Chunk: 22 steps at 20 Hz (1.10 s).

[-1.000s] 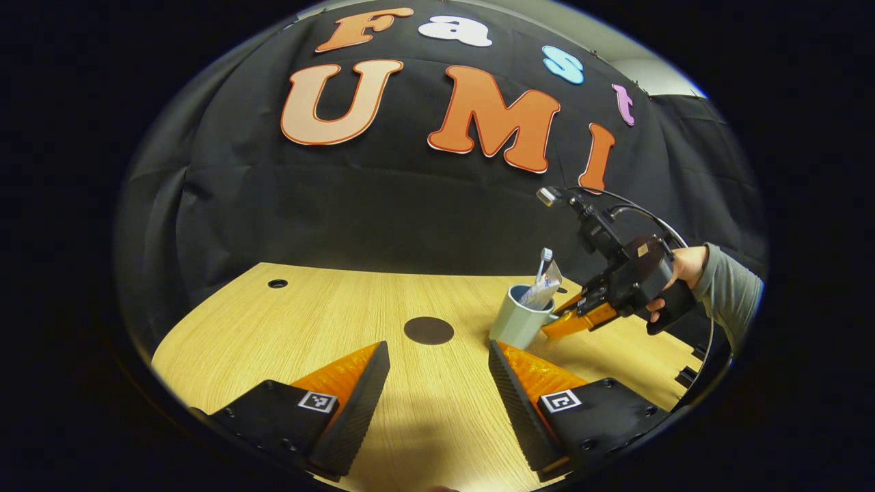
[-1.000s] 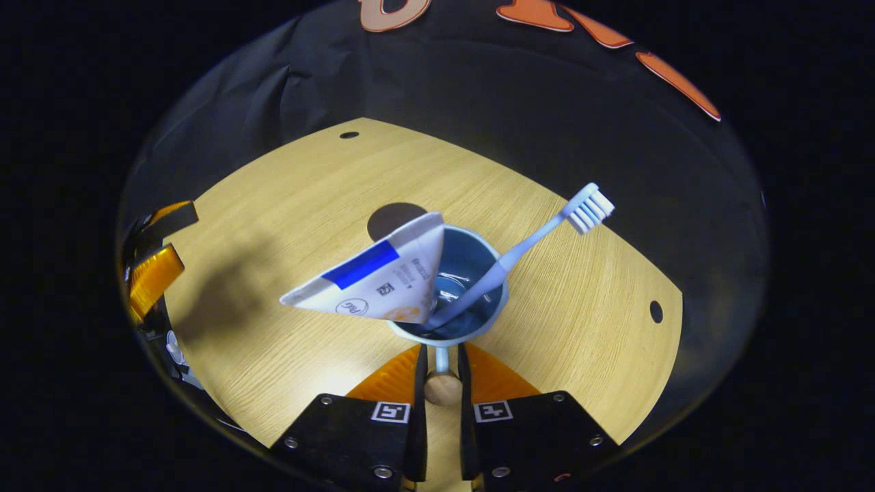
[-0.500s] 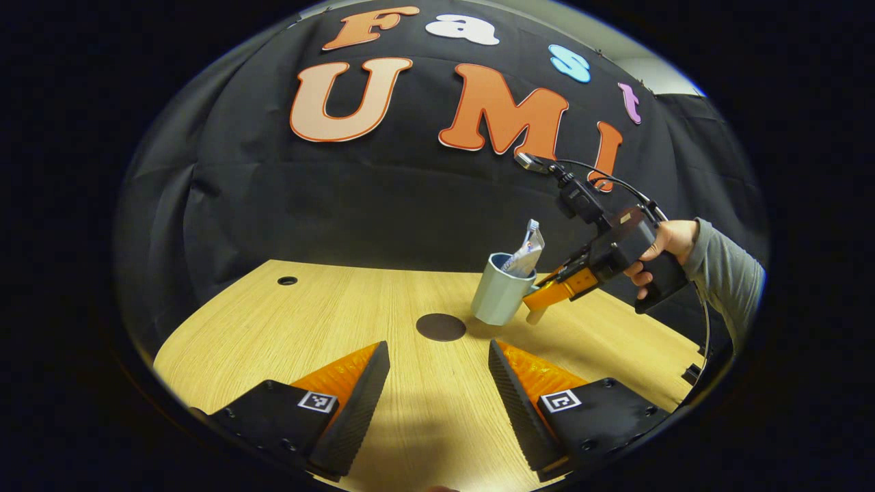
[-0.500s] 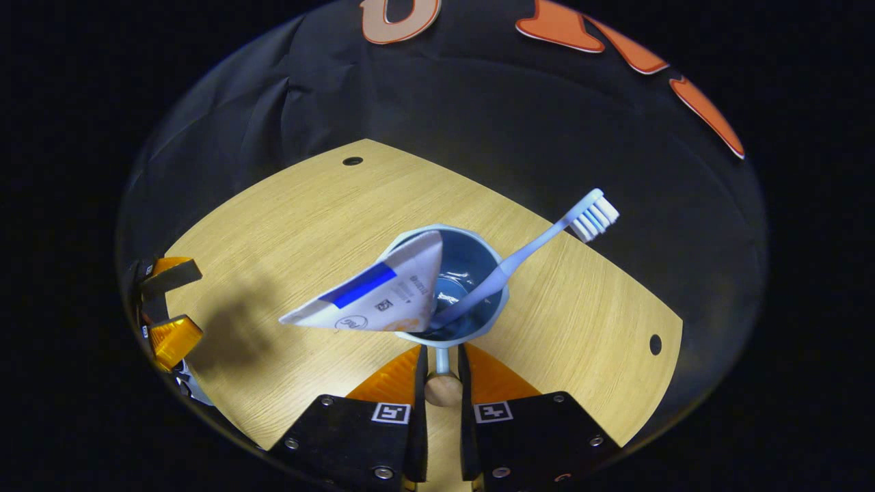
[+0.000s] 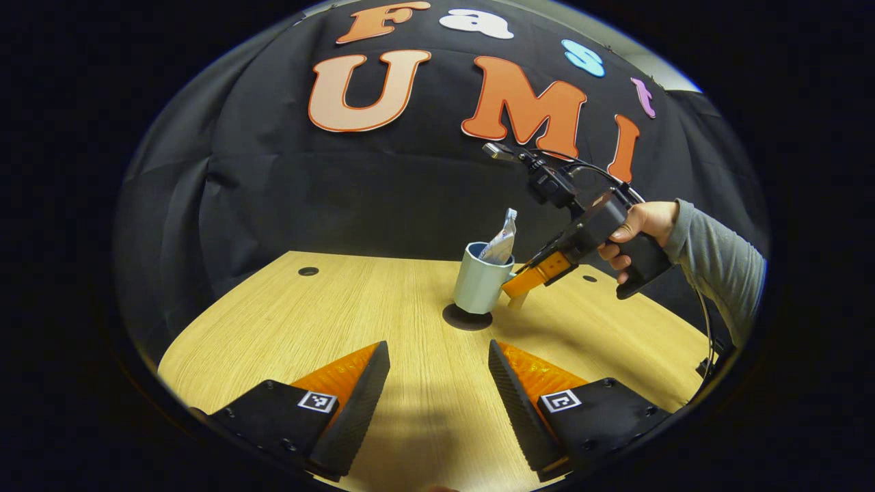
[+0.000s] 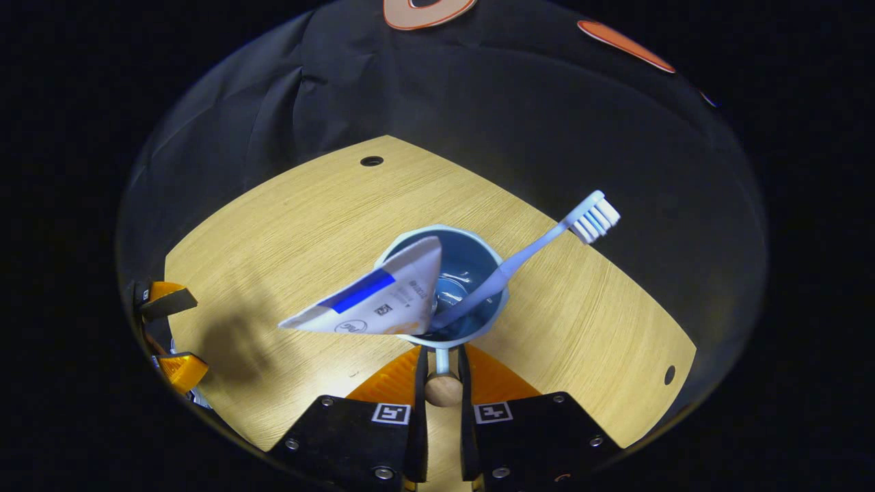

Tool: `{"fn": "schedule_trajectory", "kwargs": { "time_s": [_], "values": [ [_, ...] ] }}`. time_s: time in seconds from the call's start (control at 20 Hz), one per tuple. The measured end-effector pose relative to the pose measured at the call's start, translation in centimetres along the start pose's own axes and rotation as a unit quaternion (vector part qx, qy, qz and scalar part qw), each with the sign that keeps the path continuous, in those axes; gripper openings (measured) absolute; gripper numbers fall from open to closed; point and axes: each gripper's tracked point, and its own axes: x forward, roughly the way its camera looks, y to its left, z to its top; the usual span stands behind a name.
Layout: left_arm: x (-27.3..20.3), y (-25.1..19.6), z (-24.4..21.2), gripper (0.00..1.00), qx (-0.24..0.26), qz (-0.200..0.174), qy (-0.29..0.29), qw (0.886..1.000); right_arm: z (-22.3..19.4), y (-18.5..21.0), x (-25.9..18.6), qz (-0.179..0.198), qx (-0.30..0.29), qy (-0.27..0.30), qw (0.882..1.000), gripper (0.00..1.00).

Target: Put the toothbrush and toothpaste on the desktop into the cup, then pick up the cup and place it on the coaster on the desktop.

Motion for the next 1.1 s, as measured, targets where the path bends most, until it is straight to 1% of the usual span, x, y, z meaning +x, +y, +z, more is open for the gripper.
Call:
{"fn": "schedule_trajectory", "kwargs": {
  "time_s": [0.3, 0.35, 0.45, 0.5, 0.55, 0.6, 0.65, 0.7, 0.75, 0.8, 0.85, 0.95, 1.0, 1.1],
  "values": [
    [0.9, 1.3, -1.0, 0.92, -0.005, 0.010, 0.014, 1.000, -0.2, -0.3, -0.5, -0.004, -0.006, 0.028, 1.000, 0.19],
    [1.0, 1.2, -1.0, 0.93, -0.008, 0.010, 0.015, 1.000, -0.3, -0.2, -0.4, -0.005, -0.001, 0.031, 1.000, 0.19],
    [1.4, 1.1, -1.5, 0.93, -0.012, 0.009, 0.022, 1.000, -0.8, 0.1, -0.8, 0.007, 0.021, 0.039, 0.999, 0.20],
    [1.2, 1.1, -1.6, 0.93, -0.013, 0.008, 0.024, 1.000, -0.6, 0.0, -1.2, 0.009, 0.029, 0.032, 0.999, 0.24],
    [1.1, 1.1, -1.6, 0.93, -0.014, 0.007, 0.024, 1.000, -0.1, 0.0, -1.6, 0.011, 0.037, 0.021, 0.999, 0.25],
    [1.1, 1.2, -1.7, 0.93, -0.014, 0.008, 0.023, 1.000, 0.5, -0.1, -2.3, 0.012, 0.043, 0.005, 0.999, 0.28],
    [1.0, 1.3, -1.5, 0.93, -0.013, 0.011, 0.022, 1.000, 1.2, -0.6, -3.4, 0.010, 0.044, -0.013, 0.999, 0.34],
    [1.1, 1.3, -1.4, 0.93, -0.011, 0.013, 0.021, 1.000, 2.0, -1.1, -4.5, 0.004, 0.043, -0.034, 0.998, 0.30],
    [1.0, 1.1, -1.1, 0.93, -0.008, 0.015, 0.018, 1.000, 2.9, -1.6, -5.5, -0.001, 0.044, -0.058, 0.997, 0.36],
    [0.8, 1.0, -0.7, 0.93, -0.005, 0.015, 0.014, 1.000, 3.8, -1.7, -6.8, 0.000, 0.048, -0.086, 0.995, 0.37],
    [0.7, 0.8, -0.2, 0.93, -0.002, 0.016, 0.009, 1.000, 4.5, -1.3, -8.4, 0.005, 0.054, -0.109, 0.993, 0.46],
    [0.4, 0.1, 0.6, 0.93, 0.004, 0.017, 0.000, 1.000, 5.3, -1.3, -10.5, -0.003, 0.056, -0.146, 0.988, 0.53],
    [0.1, -0.2, 1.1, 0.93, 0.006, 0.017, -0.007, 1.000, 5.4, -1.5, -11.6, -0.013, 0.053, -0.163, 0.985, 0.63],
    [-0.6, -0.9, 2.4, 0.92, 0.012, 0.018, -0.022, 1.000, 5.3, -1.7, -14.4, -0.028, 0.052, -0.197, 0.979, 0.67]
  ]
}}
